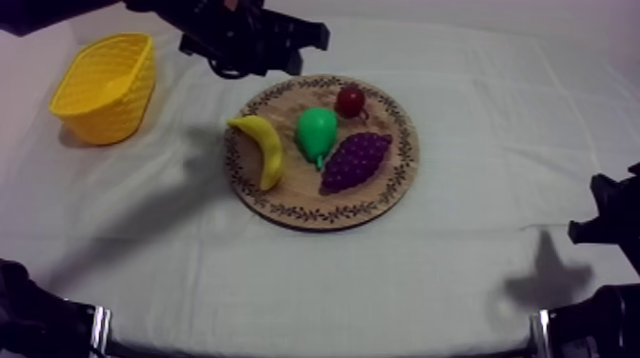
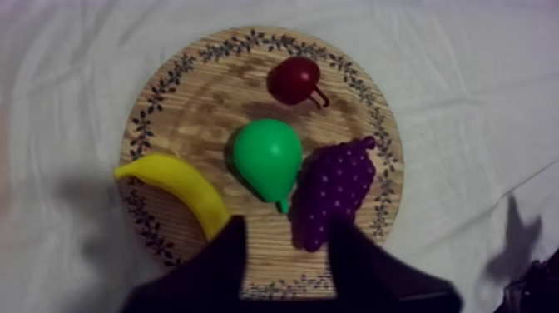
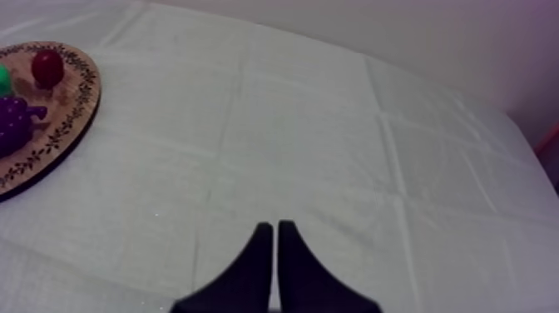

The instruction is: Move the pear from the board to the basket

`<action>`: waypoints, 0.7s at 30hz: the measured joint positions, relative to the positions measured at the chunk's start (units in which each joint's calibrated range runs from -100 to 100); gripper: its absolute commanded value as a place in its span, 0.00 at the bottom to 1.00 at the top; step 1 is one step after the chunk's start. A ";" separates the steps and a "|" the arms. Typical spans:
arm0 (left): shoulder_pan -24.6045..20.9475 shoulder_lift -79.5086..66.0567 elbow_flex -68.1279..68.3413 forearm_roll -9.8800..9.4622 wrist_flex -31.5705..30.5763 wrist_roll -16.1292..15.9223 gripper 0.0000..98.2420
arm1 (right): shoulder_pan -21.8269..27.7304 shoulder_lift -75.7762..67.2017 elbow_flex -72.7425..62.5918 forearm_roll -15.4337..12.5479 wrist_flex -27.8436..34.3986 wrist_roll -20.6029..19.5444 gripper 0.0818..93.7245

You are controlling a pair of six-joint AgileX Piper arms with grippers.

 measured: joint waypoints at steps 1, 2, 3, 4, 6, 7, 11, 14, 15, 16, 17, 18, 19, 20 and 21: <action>0.05 0.53 -0.30 0.20 0.09 -0.19 0.80 | 0.00 0.00 0.00 0.00 0.00 0.00 0.00; 0.17 0.95 -0.63 0.46 0.30 -0.38 0.84 | 0.00 0.00 0.00 0.00 0.00 0.00 0.00; 0.28 1.54 -1.11 0.61 0.81 -0.47 0.87 | 0.00 0.00 0.00 0.00 0.00 0.00 0.00; 0.38 2.22 -1.57 0.77 1.16 -0.47 0.89 | 0.00 0.00 0.00 0.00 0.00 -0.03 0.00; 0.65 3.53 -2.61 0.94 1.47 -0.26 0.91 | 0.00 0.00 0.00 0.00 0.00 -0.03 0.00; 0.76 4.14 -3.06 1.01 1.60 -0.08 0.92 | 0.00 0.00 0.00 0.00 0.00 -0.03 0.00; 0.49 6.58 -4.64 1.72 1.79 0.20 0.94 | 0.00 0.00 0.00 0.00 0.00 -0.03 0.00; -0.22 9.28 -5.90 2.65 1.81 -0.22 0.96 | 0.00 0.00 0.00 0.00 0.00 -0.03 0.00; -0.48 10.28 -6.38 3.01 1.78 -0.39 0.96 | 0.00 0.00 0.00 0.00 0.00 -0.03 0.00; -0.79 11.37 -6.95 3.43 1.68 -0.63 0.97 | 0.00 0.00 0.00 0.00 0.00 -0.03 0.00; -1.08 12.51 -7.51 3.78 1.26 -0.79 0.97 | 0.00 0.00 0.00 0.00 0.00 -0.03 0.00; -1.25 13.40 -8.10 3.89 1.27 -0.89 0.97 | 0.00 0.00 0.00 0.00 0.00 -0.03 0.00; -1.53 14.60 -8.79 4.18 1.27 -1.09 0.97 | 0.00 0.00 0.00 0.00 0.00 -0.03 0.00; -1.74 15.73 -9.50 4.48 0.99 -1.25 0.98 | 0.00 0.00 0.00 0.00 0.00 -0.03 0.00; -1.86 16.60 -10.04 4.66 0.91 -1.35 0.98 | 0.00 0.00 0.00 0.00 0.00 -0.03 0.00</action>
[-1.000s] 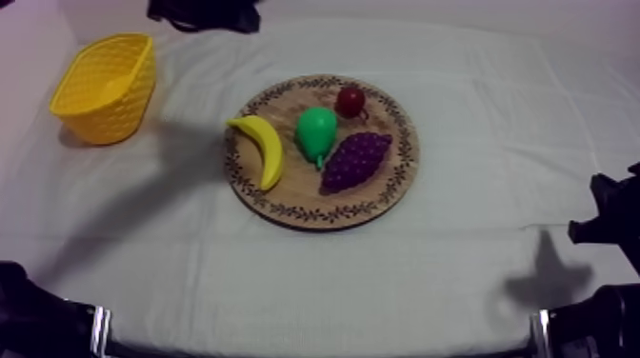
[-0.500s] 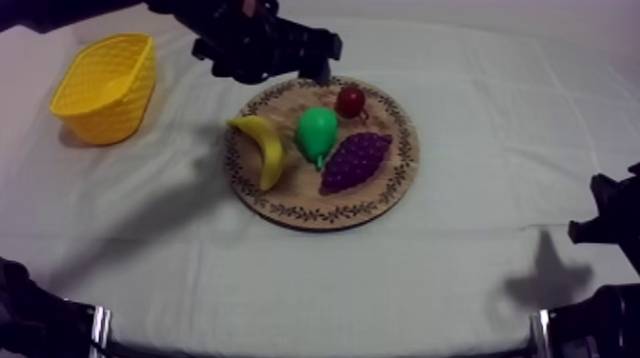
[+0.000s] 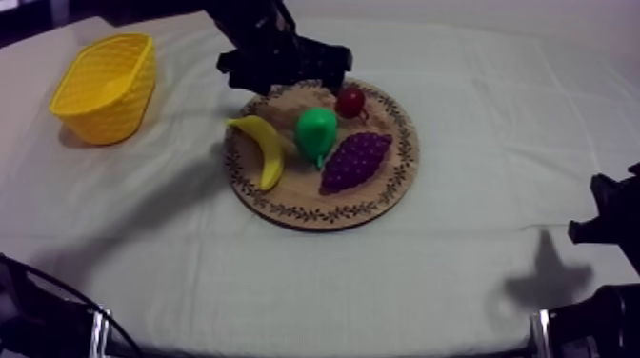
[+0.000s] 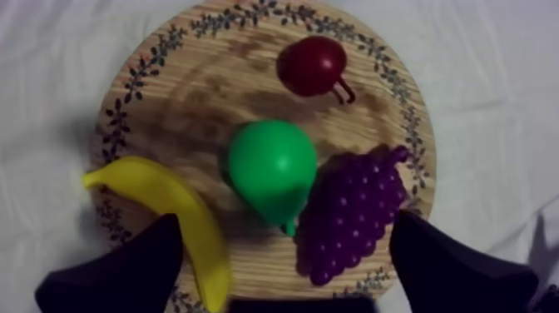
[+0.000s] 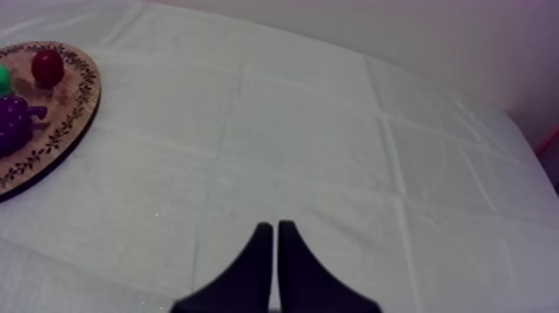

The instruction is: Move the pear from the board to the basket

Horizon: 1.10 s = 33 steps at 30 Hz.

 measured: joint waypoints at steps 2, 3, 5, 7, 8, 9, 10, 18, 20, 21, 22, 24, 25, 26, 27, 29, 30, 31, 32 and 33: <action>-0.44 2.30 -1.27 0.57 -0.27 -0.46 0.98 | 0.00 0.00 0.00 0.00 0.00 0.00 0.00; -0.57 3.25 -1.75 0.63 -0.36 -0.58 0.98 | 0.00 0.00 0.00 0.00 0.00 0.00 0.00; -0.82 5.65 -2.98 1.00 -0.53 -0.97 0.98 | 0.00 0.00 0.00 0.00 0.00 0.00 0.00; -0.95 8.04 -4.04 1.33 -0.78 -1.42 0.98 | 0.00 0.00 0.00 0.00 0.00 0.00 0.00; -1.06 9.26 -4.61 1.65 -0.78 -1.62 0.98 | 0.00 0.00 0.00 0.00 0.00 0.00 0.00; -1.15 10.41 -5.26 1.99 -1.04 -1.93 0.98 | 0.00 0.00 0.00 0.00 0.00 0.00 0.00; -1.28 11.31 -5.70 2.34 -1.16 -2.14 0.98 | 0.00 0.00 0.00 0.00 0.00 0.00 0.00; -1.94 19.89 -11.72 4.23 0.27 -4.21 0.97 | 0.00 0.00 0.00 0.00 0.00 0.00 0.00; -1.97 21.42 -13.56 4.55 1.36 -4.50 0.96 | -0.04 0.00 0.00 0.00 0.00 0.00 0.00; -2.01 22.08 -14.59 4.66 2.14 -4.64 0.95 | -0.04 0.00 0.00 0.00 0.00 0.00 0.00; -2.01 22.76 -15.40 4.79 2.61 -4.72 0.94 | -0.04 0.00 0.00 0.00 0.00 0.00 0.00; -2.01 24.28 -17.32 4.92 4.28 -4.85 0.92 | -0.06 0.00 0.00 0.00 0.00 0.00 0.00; -2.01 24.91 -17.97 4.92 4.69 -4.85 0.90 | -0.06 0.00 0.00 0.00 0.00 0.00 0.00; -2.01 25.34 -18.74 4.92 5.18 -4.85 0.89 | -0.06 0.00 0.00 0.00 0.00 0.03 0.00; -2.01 25.69 -19.47 4.85 5.75 -4.82 0.87 | -0.06 0.00 0.00 0.00 0.00 0.03 0.00; -1.96 26.20 -20.56 4.85 6.69 -4.74 0.83 | -0.06 0.00 0.00 0.00 0.00 0.03 0.00; -1.92 26.50 -21.07 4.77 7.28 -4.64 0.81 | -0.06 0.00 0.00 0.00 0.00 0.03 0.00; -1.88 26.84 -21.39 4.77 7.48 -4.64 0.79 | -0.06 0.00 0.00 0.00 0.00 0.03 0.00; -1.88 26.97 -21.88 4.77 7.85 -4.57 0.76 | -0.06 0.00 0.00 0.00 0.00 0.03 0.00; -1.83 27.17 -22.29 4.77 8.21 -4.51 0.73 | -0.06 0.00 0.00 0.00 0.00 0.03 0.00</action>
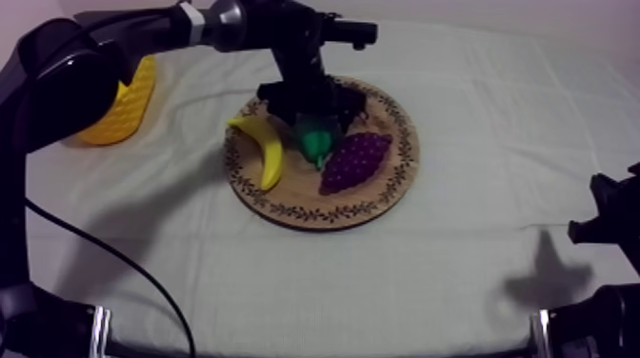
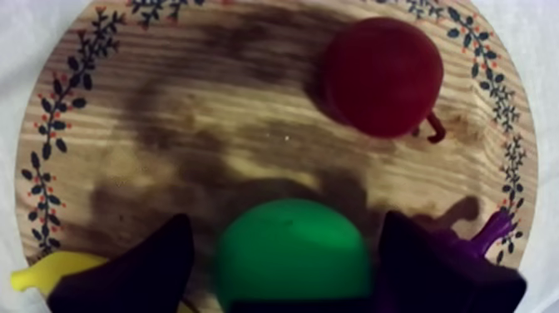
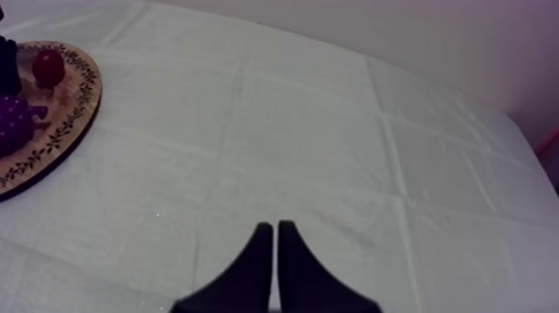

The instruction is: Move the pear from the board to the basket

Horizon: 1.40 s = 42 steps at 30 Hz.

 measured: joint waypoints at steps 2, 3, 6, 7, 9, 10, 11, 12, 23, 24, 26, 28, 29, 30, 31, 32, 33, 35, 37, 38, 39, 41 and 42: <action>0.07 0.47 -0.81 -0.06 0.84 0.08 0.67 | 0.00 0.00 0.00 0.00 0.00 0.00 0.00; 0.11 0.55 -1.07 -0.06 1.17 0.14 0.64 | 0.00 0.00 0.00 0.00 0.00 0.00 0.00; 0.14 0.56 -1.26 -0.11 1.63 0.38 0.58 | 0.00 0.00 0.00 0.00 0.00 0.00 0.00; 0.18 0.43 -1.06 -0.17 1.63 0.45 0.56 | 0.00 0.00 0.00 0.00 0.00 0.00 0.00; 0.23 -0.11 -0.47 -0.28 1.46 0.75 0.55 | 0.00 0.00 0.00 0.00 0.00 0.00 0.00; 0.26 -0.49 -0.05 -0.40 1.29 0.91 0.54 | 0.00 0.00 0.00 0.00 0.00 0.00 0.00; 0.31 -1.06 0.40 -0.63 1.16 1.05 0.54 | 0.00 0.00 0.00 0.00 0.00 0.00 0.00; 0.31 -1.52 0.65 -0.78 1.39 1.19 0.54 | 0.00 0.00 0.00 0.00 0.00 0.00 0.00; -1.11 -16.38 5.23 -5.66 5.73 3.25 0.54 | 0.00 0.00 0.00 0.00 0.00 0.00 0.00; -1.47 -18.45 5.89 -6.01 6.32 3.31 0.54 | 0.00 0.00 0.00 0.00 0.00 0.00 0.00; -2.33 -22.70 6.96 -6.94 7.16 3.39 0.54 | 0.00 0.00 0.00 0.00 0.00 0.00 0.00; -3.13 -26.55 8.12 -7.86 8.33 3.46 0.54 | 0.00 0.00 0.00 0.00 0.00 0.00 0.00; -3.60 -28.62 8.74 -8.37 8.74 3.46 0.54 | 0.00 0.00 0.00 0.00 0.00 0.00 0.00; -4.15 -30.70 9.53 -8.89 8.93 3.43 0.54 | 0.00 0.00 0.00 0.00 0.00 0.00 0.00; -4.75 -32.73 10.38 -9.24 9.18 3.31 0.55 | 0.00 0.00 0.00 0.00 0.00 0.00 0.00; -5.28 -34.30 11.05 -9.53 9.18 3.09 0.55 | 0.00 0.00 0.00 0.00 0.00 0.00 0.00; -6.03 -36.23 12.03 -9.81 9.03 2.84 0.55 | 0.00 0.00 0.00 0.00 0.00 0.00 0.00; -7.69 -39.80 13.98 -10.23 8.63 2.14 0.55 | 0.00 0.00 0.00 0.00 0.00 0.00 0.00; -9.55 -42.89 16.45 -10.69 7.49 1.33 0.55 | 0.00 0.00 0.00 0.00 0.00 0.00 0.00; -10.33 -43.98 17.74 -10.84 6.87 0.85 0.55 | 0.00 0.00 0.00 0.00 0.00 0.00 0.00; -11.33 -45.20 19.04 -11.16 6.11 0.43 0.55 | 0.00 0.00 0.00 0.00 0.00 0.00 0.00; -13.26 -47.02 21.44 -11.57 4.73 -0.37 0.55 | 0.00 0.00 0.00 0.00 0.00 0.00 0.00; -14.37 -47.74 22.70 -11.64 4.02 -0.80 0.55 | 0.00 0.00 0.00 0.00 0.00 0.00 0.00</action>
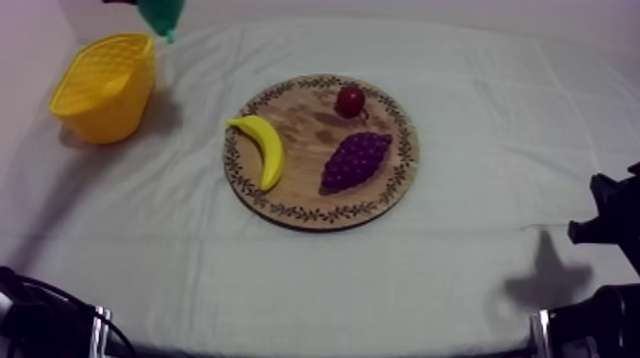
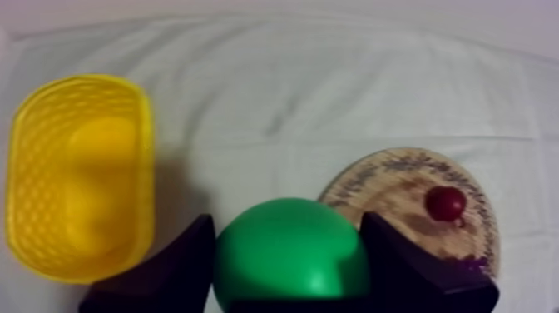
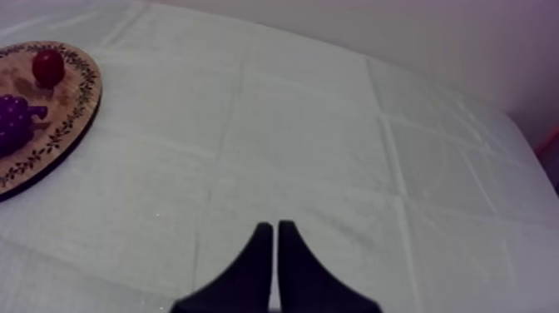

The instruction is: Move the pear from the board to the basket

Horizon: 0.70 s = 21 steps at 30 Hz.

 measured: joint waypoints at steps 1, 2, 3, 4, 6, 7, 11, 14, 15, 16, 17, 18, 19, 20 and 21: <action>-1.14 -0.56 1.24 -0.10 -0.87 -0.47 0.55 | 0.00 0.00 0.00 0.00 0.00 0.00 0.00; -2.30 -0.77 2.14 -0.13 -1.51 -0.91 0.55 | 0.00 0.00 0.00 0.00 0.00 0.00 0.00; -3.47 -0.82 3.22 -0.14 -2.30 -1.39 0.55 | 0.00 0.00 0.00 0.00 0.00 0.00 0.00; -4.66 -0.75 4.22 -0.20 -3.25 -1.93 0.55 | 0.00 0.00 0.00 0.00 0.00 0.00 0.00; -6.78 0.03 5.60 -0.20 -4.40 -3.06 0.56 | 0.00 0.00 0.00 0.00 0.00 0.00 0.00; -7.96 0.58 6.15 -0.33 -5.23 -3.68 0.56 | 0.00 0.00 0.00 0.00 0.00 0.00 0.00; -12.10 3.23 7.35 -0.40 -7.90 -5.90 0.57 | 0.00 0.00 0.00 0.00 0.00 0.00 0.00; -14.70 5.43 8.31 -0.45 -10.20 -7.30 0.57 | 0.00 0.00 0.00 0.00 0.00 0.00 0.00; -15.51 6.25 8.50 -0.45 -10.79 -7.73 0.57 | 0.00 0.00 0.00 0.00 0.00 0.00 0.00; -16.27 7.11 8.69 -0.45 -11.60 -8.09 0.57 | 0.00 0.00 0.00 0.00 0.00 0.00 0.00; -16.99 8.09 8.84 -0.33 -12.53 -8.51 0.57 | 0.00 0.00 0.00 0.00 0.00 0.00 0.00; -17.50 8.88 8.84 -0.32 -13.14 -8.81 0.57 | 0.00 0.00 0.00 0.00 0.00 0.00 0.00; -18.09 9.91 8.76 -0.25 -13.93 -9.09 0.57 | 0.00 0.00 0.00 0.00 0.00 0.00 0.00; -18.60 11.05 8.54 -0.25 -14.53 -9.47 0.57 | 0.00 0.00 0.00 0.00 0.00 0.00 0.00; -18.93 11.93 8.36 -0.24 -15.15 -9.67 0.57 | 0.00 0.00 0.00 0.00 0.00 0.00 0.00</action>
